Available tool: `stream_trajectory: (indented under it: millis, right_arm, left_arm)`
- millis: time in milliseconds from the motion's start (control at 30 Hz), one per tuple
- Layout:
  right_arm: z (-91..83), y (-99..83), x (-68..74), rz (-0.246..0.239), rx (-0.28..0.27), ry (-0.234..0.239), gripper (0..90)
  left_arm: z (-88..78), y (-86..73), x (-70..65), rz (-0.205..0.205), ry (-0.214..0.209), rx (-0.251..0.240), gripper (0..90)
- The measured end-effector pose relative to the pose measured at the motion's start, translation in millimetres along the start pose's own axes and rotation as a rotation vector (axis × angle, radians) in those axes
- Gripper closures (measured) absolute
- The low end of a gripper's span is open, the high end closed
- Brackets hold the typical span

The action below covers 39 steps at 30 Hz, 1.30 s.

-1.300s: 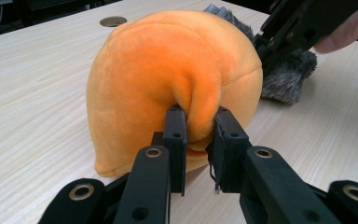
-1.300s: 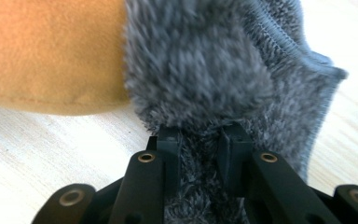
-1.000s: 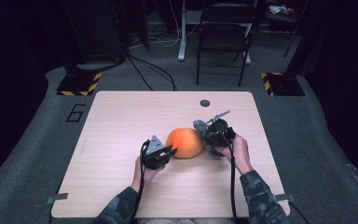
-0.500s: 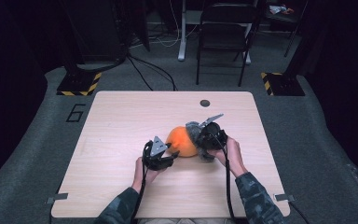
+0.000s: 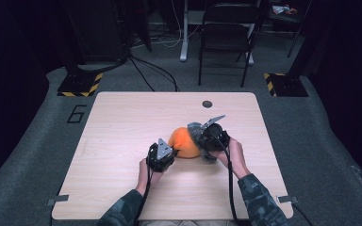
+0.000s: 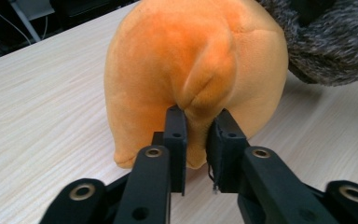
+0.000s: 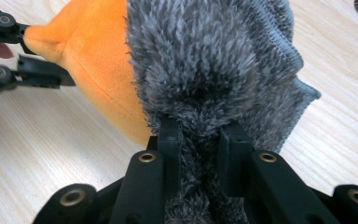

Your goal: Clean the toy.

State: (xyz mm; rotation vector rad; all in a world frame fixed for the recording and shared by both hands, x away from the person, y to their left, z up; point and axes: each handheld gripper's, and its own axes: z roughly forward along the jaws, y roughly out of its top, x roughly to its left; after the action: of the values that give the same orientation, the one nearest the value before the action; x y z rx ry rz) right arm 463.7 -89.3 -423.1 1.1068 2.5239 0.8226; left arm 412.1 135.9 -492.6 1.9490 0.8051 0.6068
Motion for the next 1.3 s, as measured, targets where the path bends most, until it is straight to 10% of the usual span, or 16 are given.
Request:
stream_trajectory:
  millis: [300,633,1300]
  right_arm:
    - [-29.2,12.1,10.9,-0.027,-0.033,-0.023,74.1]
    - [-24.5,18.6,45.3,-0.123,-0.08,-0.055,74.1]
    - [11.5,-8.6,-12.8,0.064,0.137,-0.017,74.5]
  left_arm:
    - [-15.8,16.1,2.2,-0.102,-0.075,-0.042,81.6]
    - [-12.6,13.0,1.2,-0.093,-0.077,-0.027,81.8]
    - [-8.2,6.8,9.3,-0.107,-0.076,-0.009,81.7]
